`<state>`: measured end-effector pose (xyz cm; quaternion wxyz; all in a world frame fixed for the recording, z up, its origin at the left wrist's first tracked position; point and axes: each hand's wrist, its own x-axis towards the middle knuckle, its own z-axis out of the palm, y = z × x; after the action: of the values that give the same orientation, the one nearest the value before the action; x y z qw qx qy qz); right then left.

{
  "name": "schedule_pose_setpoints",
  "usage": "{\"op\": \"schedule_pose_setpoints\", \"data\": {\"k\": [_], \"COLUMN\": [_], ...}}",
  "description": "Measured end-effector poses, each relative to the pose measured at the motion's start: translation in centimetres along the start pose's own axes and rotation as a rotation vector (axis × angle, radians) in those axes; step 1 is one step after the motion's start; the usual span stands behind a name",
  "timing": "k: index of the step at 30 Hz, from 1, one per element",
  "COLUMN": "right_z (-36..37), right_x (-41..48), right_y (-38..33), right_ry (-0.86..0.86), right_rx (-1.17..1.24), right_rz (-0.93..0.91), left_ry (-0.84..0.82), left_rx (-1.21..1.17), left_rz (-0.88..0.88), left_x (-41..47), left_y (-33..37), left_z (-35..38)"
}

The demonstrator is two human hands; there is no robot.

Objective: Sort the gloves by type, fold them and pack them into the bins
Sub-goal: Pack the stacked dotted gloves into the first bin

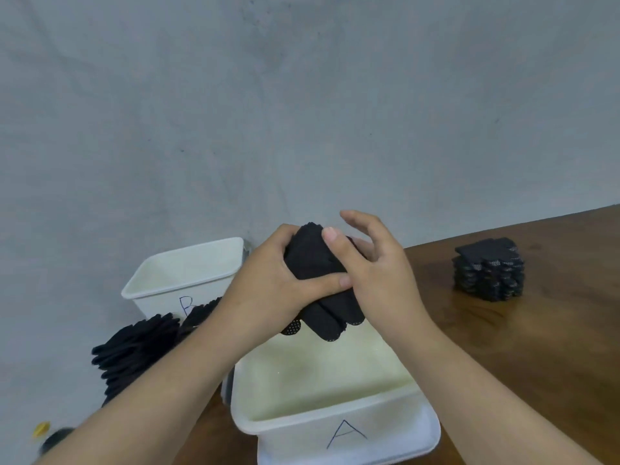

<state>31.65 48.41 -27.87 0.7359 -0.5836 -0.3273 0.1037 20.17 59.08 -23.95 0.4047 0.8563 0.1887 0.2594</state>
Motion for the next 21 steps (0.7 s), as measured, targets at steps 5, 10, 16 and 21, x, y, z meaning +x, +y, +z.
{"op": "schedule_pose_setpoints", "data": {"k": [5, 10, 16, 21], "right_z": [1.5, 2.5, 4.0, 4.6], "right_x": [-1.3, -1.6, -2.8, -3.3], "right_y": [-0.1, 0.0, 1.6, 1.6], "right_ry": [-0.078, -0.051, -0.158, -0.204], "right_rx": [0.021, -0.062, 0.081, 0.205], "right_rz": [0.045, 0.073, 0.236, 0.273], "left_ry": [-0.019, 0.153, 0.344, 0.417], "left_rx": [-0.087, -0.171, -0.145, -0.075], "left_rz": [-0.003, -0.011, -0.057, -0.075], "left_x": [-1.8, -2.4, -1.8, -1.9], "left_y": [-2.4, -3.6, -6.0, -7.3], "left_z": [-1.0, 0.0, 1.5, 1.4]}}
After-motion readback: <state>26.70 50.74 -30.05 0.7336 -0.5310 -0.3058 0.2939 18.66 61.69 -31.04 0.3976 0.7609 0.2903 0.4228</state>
